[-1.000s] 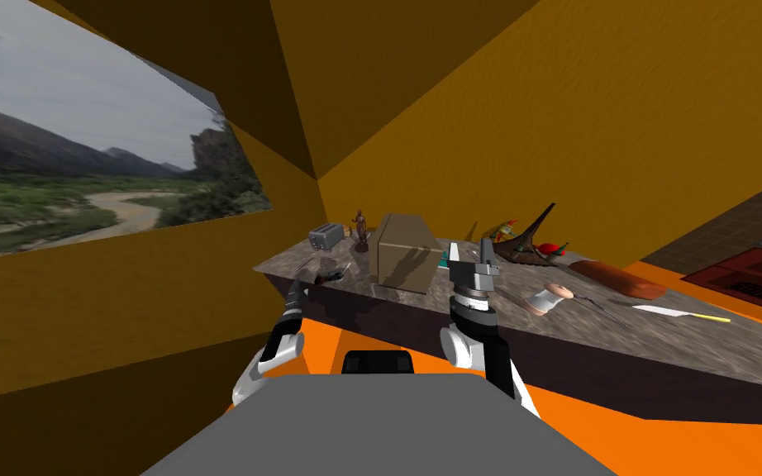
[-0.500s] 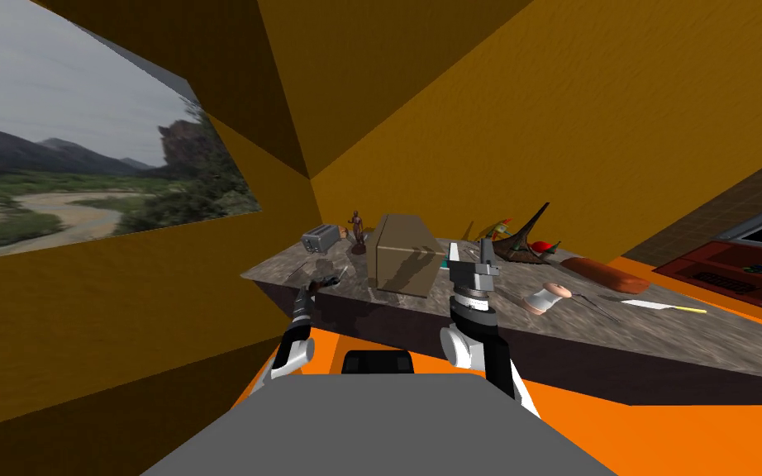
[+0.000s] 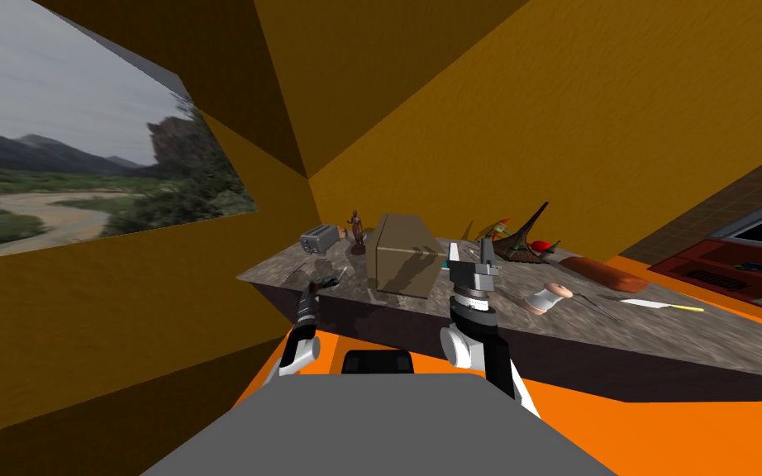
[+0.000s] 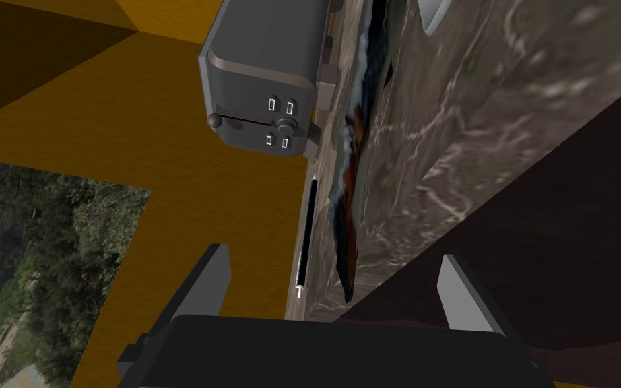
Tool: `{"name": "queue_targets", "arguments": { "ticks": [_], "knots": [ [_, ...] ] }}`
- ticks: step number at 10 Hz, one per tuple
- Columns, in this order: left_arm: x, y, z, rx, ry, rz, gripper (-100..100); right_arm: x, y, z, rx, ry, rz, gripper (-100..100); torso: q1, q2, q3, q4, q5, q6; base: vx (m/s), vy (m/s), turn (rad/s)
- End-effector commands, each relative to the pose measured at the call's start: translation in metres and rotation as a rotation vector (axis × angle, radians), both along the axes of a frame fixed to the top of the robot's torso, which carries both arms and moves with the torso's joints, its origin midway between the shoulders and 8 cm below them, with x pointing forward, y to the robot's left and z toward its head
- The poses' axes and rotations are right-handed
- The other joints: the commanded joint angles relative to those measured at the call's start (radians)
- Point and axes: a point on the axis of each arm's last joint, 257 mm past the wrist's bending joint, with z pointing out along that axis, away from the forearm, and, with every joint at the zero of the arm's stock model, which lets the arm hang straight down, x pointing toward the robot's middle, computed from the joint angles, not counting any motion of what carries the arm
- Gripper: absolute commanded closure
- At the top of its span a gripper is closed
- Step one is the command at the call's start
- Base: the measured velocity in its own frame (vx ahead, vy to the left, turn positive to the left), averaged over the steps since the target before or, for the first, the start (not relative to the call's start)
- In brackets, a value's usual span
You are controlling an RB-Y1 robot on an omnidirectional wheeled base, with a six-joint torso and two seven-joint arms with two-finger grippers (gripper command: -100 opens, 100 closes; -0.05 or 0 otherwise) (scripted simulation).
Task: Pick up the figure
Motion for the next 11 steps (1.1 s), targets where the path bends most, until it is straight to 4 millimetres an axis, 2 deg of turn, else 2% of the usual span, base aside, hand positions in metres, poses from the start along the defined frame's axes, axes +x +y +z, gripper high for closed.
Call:
{"name": "queue_targets", "arguments": {
  "ticks": [1, 2, 3, 7, 8, 9, 10, 11],
  "knots": [
    [0.009, 0.002, 0.002, 0.000, 0.000, 0.004, -100, 0.000, 0.000, 0.000, 0.000, 0.000, 0.000, 0, 0.000, 0.000, 0.000, 0.000, 0.000, 0.000, 0.032, 0.050, -0.032],
    [0.005, 0.001, 0.002, 0.000, -0.001, 0.003, -100, 0.000, 0.000, 0.000, 0.000, 0.000, 0.000, 0, 0.002, -0.001, -0.001, 0.000, 0.000, 0.000, 0.009, 0.020, -0.003],
    [0.005, 0.001, 0.001, -0.001, 0.002, 0.002, 100, 0.000, 0.000, 0.000, 0.000, 0.000, 0.000, 0, 0.002, -0.002, -0.001, 0.000, 0.000, 0.000, 0.000, 0.000, 0.000],
    [0.005, 0.001, 0.001, -0.002, 0.001, 0.002, 100, 0.000, 0.000, 0.000, 0.000, 0.000, 0.000, 0, 0.001, -0.003, -0.002, 0.000, 0.000, 0.000, 0.000, 0.000, 0.000],
    [0.005, 0.001, 0.001, -0.002, 0.001, 0.002, 0, 0.000, 0.000, 0.000, 0.000, 0.000, 0.000, 0, 0.001, -0.003, -0.002, 0.000, 0.000, 0.000, 0.000, 0.000, 0.000],
    [-0.005, 0.000, -0.001, 0.001, 0.002, -0.002, 100, 0.000, 0.000, 0.000, 0.000, 0.000, 0.000, 0, 0.001, -0.003, -0.002, 0.000, 0.000, 0.000, -0.016, -0.031, 0.037],
    [-0.001, 0.000, 0.001, 0.001, 0.001, -0.001, 100, 0.000, 0.000, 0.000, 0.000, 0.000, 0.000, 0, -0.001, -0.001, -0.001, 0.000, 0.000, -0.001, -0.013, -0.022, 0.021],
    [-0.002, 0.000, 0.000, 0.000, 0.002, 0.000, 0, 0.000, 0.000, 0.000, 0.000, 0.000, 0.000, 0, -0.001, -0.002, -0.001, 0.000, -0.001, 0.000, 0.000, 0.000, 0.000]
  ]
}}
